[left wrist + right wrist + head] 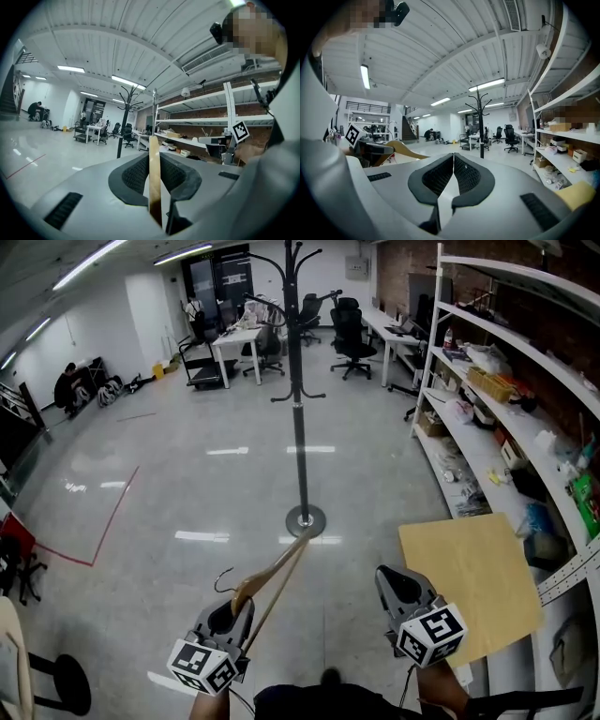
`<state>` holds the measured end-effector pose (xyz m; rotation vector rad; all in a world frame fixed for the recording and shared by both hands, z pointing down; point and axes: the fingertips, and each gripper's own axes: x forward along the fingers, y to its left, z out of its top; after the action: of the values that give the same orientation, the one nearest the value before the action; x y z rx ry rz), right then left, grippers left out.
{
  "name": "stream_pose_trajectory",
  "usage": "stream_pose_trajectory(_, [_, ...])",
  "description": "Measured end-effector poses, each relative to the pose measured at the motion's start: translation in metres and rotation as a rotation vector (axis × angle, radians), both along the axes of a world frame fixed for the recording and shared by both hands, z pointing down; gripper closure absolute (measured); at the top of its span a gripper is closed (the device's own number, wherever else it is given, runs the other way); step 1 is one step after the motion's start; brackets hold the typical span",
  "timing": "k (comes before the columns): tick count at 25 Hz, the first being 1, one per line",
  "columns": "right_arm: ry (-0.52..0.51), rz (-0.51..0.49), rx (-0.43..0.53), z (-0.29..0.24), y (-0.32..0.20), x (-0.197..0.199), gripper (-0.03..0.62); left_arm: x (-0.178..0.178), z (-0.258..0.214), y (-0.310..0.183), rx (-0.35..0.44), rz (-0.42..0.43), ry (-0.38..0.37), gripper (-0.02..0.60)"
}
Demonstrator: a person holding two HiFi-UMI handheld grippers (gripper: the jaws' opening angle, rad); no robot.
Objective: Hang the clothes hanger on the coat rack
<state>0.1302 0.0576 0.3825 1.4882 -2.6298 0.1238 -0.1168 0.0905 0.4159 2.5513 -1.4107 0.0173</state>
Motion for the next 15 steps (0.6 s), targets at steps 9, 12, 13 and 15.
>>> stream_pose_trajectory(9, [-0.037, 0.032, 0.007, 0.0, -0.056, 0.033, 0.586, 0.026, -0.003, -0.055, -0.008, 0.015, -0.021, 0.529])
stream_pose_trajectory(12, [-0.043, 0.063, 0.015, -0.001, -0.079, 0.041, 0.586, 0.031, -0.004, -0.078, 0.003, 0.043, -0.035, 0.529])
stream_pose_trajectory(13, [-0.04, 0.069, 0.017, -0.002, -0.088, 0.042, 0.586, 0.032, -0.004, -0.088, 0.006, 0.047, -0.031, 0.529])
stream_pose_trajectory(15, [-0.041, 0.075, 0.017, -0.004, -0.106, 0.043, 0.586, 0.033, -0.003, -0.106, 0.005, 0.051, -0.02, 0.529])
